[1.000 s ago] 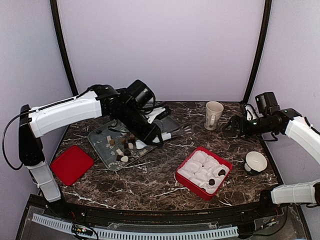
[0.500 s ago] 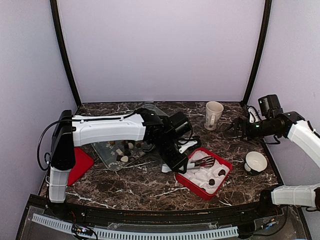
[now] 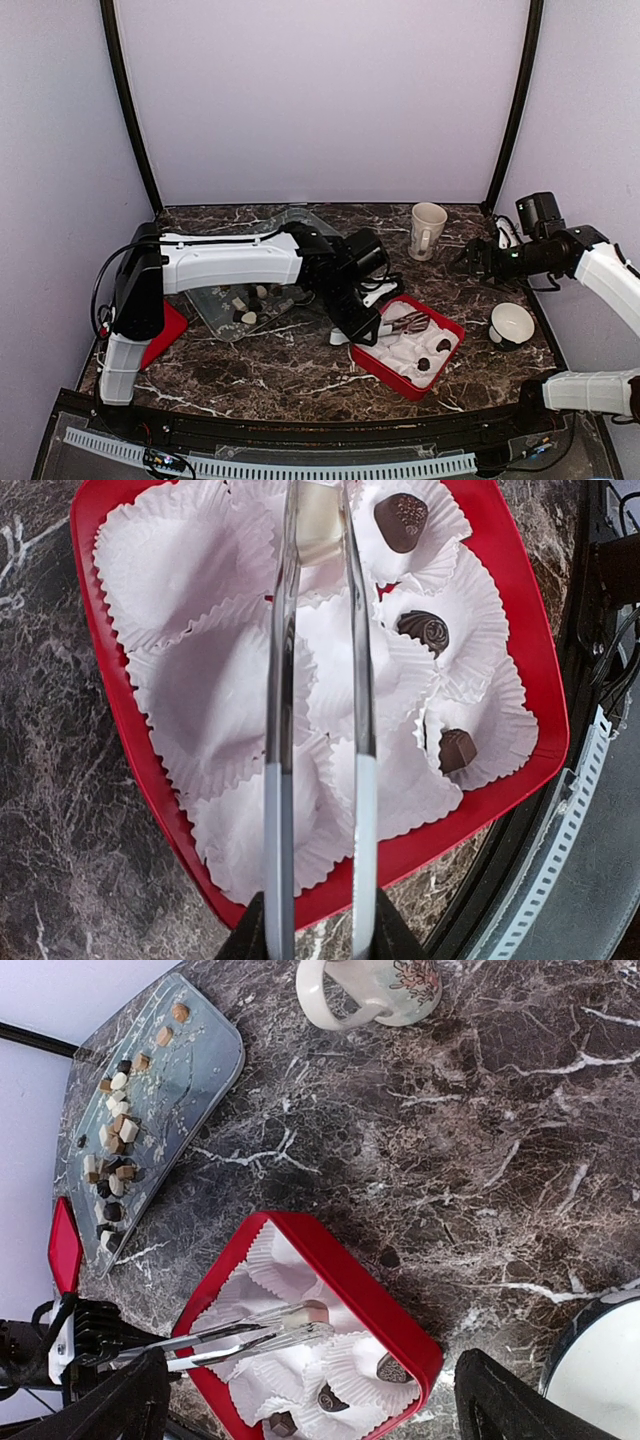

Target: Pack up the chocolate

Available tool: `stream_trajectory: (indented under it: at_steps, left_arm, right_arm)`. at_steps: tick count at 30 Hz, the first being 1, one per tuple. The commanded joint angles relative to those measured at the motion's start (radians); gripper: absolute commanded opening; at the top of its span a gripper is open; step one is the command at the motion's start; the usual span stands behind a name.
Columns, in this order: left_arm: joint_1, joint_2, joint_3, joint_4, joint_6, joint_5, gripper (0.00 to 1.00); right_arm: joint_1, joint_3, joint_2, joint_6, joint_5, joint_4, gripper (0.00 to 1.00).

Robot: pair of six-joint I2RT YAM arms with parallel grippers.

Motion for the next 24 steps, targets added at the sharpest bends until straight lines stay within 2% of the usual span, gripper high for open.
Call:
stream_trajectory:
  at_steps: [1,12,16,24]
  left_arm:
    - [-0.002,-0.001,0.048,0.017,-0.015,0.011,0.23]
    - [-0.001,0.003,0.082,-0.001,-0.018,-0.006,0.38]
    - [0.0,-0.008,0.113,-0.038,-0.01,-0.008,0.35]
    - [0.054,-0.152,0.072,-0.102,-0.013,-0.036,0.33]
  right_arm:
    - [-0.007,-0.019,-0.01,0.016,-0.013,0.03,1.0]
    - [-0.007,-0.019,-0.005,0.018,-0.017,0.041,1.0]
    - [-0.007,-0.01,0.001,0.013,-0.019,0.041,1.0]
    - [-0.009,0.007,-0.003,0.002,-0.017,0.039,1.0]
